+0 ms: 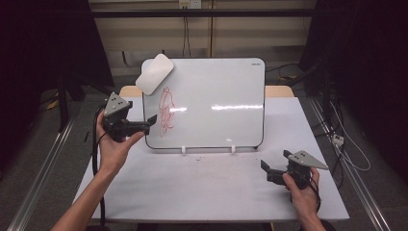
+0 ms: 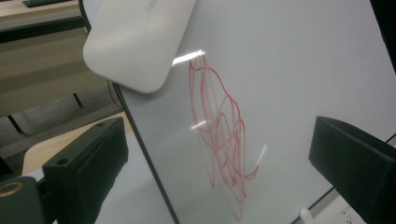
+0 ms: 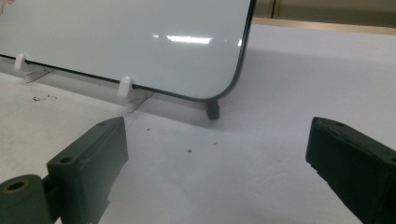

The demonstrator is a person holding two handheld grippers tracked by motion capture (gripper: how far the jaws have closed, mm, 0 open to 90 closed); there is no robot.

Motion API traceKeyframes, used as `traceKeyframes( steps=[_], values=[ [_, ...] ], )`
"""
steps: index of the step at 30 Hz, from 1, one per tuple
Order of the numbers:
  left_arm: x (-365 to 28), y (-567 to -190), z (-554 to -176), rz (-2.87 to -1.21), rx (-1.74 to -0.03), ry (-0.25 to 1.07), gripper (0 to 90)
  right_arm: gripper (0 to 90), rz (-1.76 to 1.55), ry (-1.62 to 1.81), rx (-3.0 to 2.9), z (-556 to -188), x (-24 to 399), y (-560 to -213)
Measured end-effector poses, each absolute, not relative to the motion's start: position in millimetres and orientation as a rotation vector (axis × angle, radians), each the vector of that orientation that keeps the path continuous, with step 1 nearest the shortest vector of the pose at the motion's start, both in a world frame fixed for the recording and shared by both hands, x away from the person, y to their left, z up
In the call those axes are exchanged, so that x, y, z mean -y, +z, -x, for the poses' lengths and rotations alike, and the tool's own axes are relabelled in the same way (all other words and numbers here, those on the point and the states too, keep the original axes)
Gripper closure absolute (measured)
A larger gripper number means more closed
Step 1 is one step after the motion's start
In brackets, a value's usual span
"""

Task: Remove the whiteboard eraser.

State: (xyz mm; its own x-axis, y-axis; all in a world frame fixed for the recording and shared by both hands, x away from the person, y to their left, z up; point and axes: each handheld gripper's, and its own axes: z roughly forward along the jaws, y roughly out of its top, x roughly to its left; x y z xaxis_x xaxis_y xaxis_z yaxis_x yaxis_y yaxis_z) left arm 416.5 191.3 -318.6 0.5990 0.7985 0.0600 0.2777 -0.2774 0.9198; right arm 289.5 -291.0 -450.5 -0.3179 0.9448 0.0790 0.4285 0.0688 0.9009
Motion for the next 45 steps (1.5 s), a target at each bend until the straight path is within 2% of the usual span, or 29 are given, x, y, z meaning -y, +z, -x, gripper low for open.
traceKeyframes(
  steps=[26, 33, 45],
  values=[
    [-169, -288, -463, -1.905, -0.787, 0.828, 7.6, 5.6, -1.361, 1.219, -1.809, -291, 290, -451],
    [-161, -282, -479, -1.945, -0.774, 0.910, 9.9, 5.6, -1.361, 1.219, -1.816, -291, 290, -452],
    [-147, -278, -502, -2.005, -0.723, 0.955, 14.8, 5.6, -1.356, 1.217, -1.822, -291, 289, -451]
  ],
)
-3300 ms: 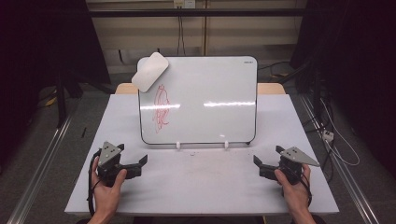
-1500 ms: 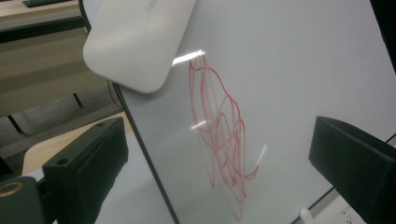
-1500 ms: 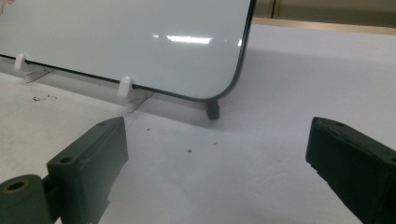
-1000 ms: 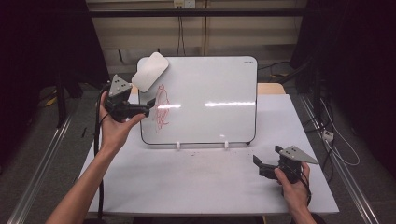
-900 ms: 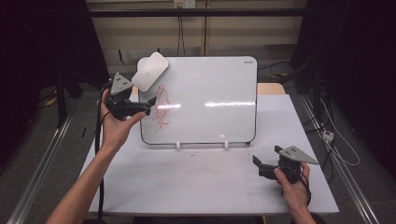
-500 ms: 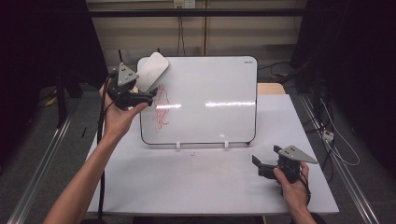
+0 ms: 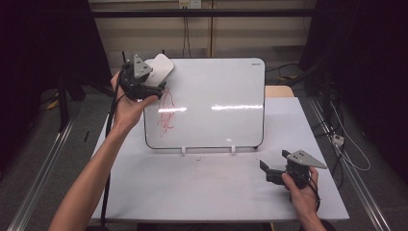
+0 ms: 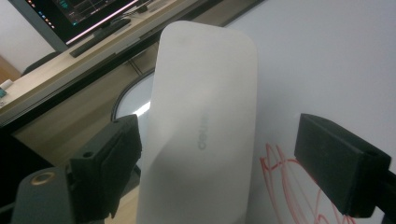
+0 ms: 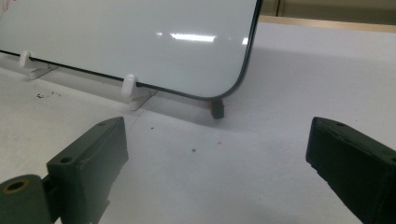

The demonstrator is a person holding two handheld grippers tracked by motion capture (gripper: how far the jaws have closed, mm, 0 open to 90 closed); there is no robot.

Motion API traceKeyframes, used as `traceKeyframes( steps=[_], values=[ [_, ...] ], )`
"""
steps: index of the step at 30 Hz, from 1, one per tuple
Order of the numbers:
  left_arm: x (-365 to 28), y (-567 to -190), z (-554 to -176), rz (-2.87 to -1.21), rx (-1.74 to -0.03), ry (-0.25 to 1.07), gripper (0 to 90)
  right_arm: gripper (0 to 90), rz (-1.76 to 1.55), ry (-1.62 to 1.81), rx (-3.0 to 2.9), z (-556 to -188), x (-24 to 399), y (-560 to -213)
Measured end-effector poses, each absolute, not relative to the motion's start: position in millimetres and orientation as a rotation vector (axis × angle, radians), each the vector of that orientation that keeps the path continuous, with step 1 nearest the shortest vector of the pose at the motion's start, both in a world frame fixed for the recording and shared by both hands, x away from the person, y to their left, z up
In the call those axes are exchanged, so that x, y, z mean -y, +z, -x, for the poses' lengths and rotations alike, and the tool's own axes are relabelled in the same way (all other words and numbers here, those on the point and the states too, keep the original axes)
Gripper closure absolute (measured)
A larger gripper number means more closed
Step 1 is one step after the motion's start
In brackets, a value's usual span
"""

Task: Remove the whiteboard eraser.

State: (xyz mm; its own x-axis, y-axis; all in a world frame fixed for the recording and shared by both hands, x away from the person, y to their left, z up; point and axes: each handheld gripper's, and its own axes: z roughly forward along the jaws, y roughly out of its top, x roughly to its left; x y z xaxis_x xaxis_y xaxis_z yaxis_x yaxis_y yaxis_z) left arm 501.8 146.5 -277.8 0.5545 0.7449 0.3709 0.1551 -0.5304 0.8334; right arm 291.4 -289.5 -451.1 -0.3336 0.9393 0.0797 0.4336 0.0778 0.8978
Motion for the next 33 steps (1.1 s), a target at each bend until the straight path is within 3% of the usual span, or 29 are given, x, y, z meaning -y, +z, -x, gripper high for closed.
traceKeyframes(
  steps=[16, 33],
  values=[
    [-138, -283, -522, -2.095, -0.730, 1.011, 26.5, 5.7, -1.352, 1.219, -1.829, -292, 286, -451],
    [-133, -285, -527, -2.124, -0.742, 1.035, 29.9, 5.8, -1.351, 1.220, -1.829, -292, 287, -451]
  ],
)
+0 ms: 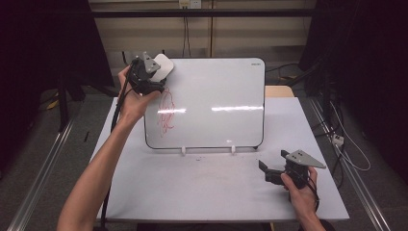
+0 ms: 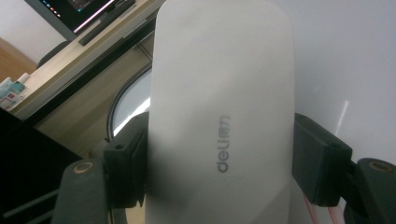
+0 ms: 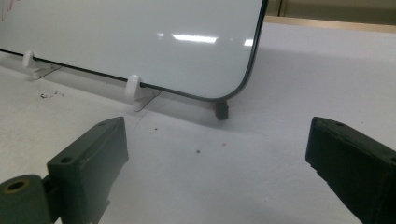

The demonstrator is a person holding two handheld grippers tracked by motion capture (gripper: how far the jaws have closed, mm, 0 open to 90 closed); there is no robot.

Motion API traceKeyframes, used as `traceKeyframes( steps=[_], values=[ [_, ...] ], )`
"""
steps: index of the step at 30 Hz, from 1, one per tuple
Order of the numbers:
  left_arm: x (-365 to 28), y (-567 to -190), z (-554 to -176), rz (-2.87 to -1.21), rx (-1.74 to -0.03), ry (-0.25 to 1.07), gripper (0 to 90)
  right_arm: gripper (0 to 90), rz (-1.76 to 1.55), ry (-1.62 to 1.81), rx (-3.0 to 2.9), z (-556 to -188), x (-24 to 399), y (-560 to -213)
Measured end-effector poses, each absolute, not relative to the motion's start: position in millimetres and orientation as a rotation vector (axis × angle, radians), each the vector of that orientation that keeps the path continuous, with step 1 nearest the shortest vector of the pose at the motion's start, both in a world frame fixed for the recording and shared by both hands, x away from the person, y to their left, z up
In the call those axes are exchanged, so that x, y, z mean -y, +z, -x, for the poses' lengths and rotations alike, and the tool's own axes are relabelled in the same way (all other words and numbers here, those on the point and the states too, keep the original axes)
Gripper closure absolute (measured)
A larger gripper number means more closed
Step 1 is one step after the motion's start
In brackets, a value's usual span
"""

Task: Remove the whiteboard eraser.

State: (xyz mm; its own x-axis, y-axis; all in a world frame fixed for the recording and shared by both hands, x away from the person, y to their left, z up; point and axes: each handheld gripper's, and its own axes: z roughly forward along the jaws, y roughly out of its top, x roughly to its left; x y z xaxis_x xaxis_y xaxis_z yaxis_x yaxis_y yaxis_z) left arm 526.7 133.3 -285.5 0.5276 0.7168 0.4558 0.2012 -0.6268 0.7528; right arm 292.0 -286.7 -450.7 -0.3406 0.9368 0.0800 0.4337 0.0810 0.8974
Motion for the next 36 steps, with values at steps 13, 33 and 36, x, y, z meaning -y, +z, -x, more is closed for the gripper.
traceKeyframes(
  steps=[13, 33, 36],
  values=[
    [-131, -281, -526, -2.158, -0.764, 1.019, 30.8, 5.9, -1.352, 1.221, -1.832, -293, 286, -451],
    [-141, -277, -528, -2.104, -0.806, 0.909, 31.0, 5.8, -1.353, 1.219, -1.839, -293, 286, -451],
    [-143, -276, -528, -2.081, -0.818, 0.882, 31.0, 5.8, -1.354, 1.218, -1.839, -293, 285, -451]
  ],
)
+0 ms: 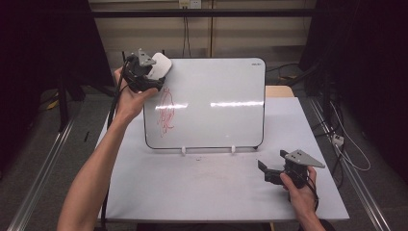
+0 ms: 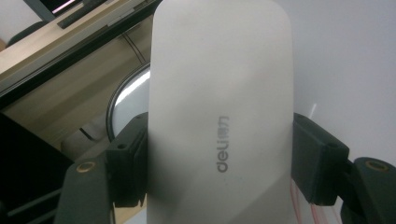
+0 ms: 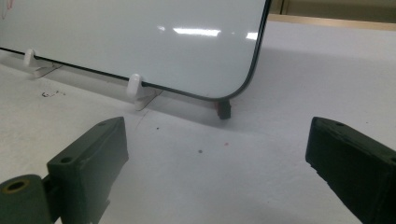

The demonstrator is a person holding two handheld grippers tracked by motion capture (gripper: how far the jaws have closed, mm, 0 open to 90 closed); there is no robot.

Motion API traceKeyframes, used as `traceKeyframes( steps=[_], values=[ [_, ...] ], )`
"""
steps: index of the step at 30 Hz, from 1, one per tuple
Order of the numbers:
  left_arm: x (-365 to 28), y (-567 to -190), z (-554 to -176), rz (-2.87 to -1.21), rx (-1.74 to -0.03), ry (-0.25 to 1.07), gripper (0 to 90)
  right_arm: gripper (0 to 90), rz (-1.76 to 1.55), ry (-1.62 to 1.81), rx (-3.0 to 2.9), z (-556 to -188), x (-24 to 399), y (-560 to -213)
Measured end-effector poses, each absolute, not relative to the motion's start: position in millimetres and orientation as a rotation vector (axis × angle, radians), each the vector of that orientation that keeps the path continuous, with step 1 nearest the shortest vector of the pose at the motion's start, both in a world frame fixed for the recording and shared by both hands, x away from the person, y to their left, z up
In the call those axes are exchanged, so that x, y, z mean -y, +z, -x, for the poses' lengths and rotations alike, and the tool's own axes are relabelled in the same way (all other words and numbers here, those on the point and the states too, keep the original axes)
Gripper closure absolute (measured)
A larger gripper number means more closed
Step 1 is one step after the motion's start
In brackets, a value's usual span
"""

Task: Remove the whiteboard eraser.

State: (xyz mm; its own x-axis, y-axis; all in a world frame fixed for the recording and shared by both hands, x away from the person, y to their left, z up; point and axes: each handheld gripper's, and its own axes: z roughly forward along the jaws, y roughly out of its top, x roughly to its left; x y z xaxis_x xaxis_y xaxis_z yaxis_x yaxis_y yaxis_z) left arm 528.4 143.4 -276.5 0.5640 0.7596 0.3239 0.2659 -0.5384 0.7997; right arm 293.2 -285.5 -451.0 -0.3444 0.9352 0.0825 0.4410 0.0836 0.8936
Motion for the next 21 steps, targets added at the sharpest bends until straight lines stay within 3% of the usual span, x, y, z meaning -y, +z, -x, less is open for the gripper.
traceKeyframes(
  steps=[21],
  values=[
    [-156, -269, -507, -1.978, -0.796, 0.841, 31.1, 5.8, -1.358, 1.221, -1.838, -295, 284, -451]
  ],
)
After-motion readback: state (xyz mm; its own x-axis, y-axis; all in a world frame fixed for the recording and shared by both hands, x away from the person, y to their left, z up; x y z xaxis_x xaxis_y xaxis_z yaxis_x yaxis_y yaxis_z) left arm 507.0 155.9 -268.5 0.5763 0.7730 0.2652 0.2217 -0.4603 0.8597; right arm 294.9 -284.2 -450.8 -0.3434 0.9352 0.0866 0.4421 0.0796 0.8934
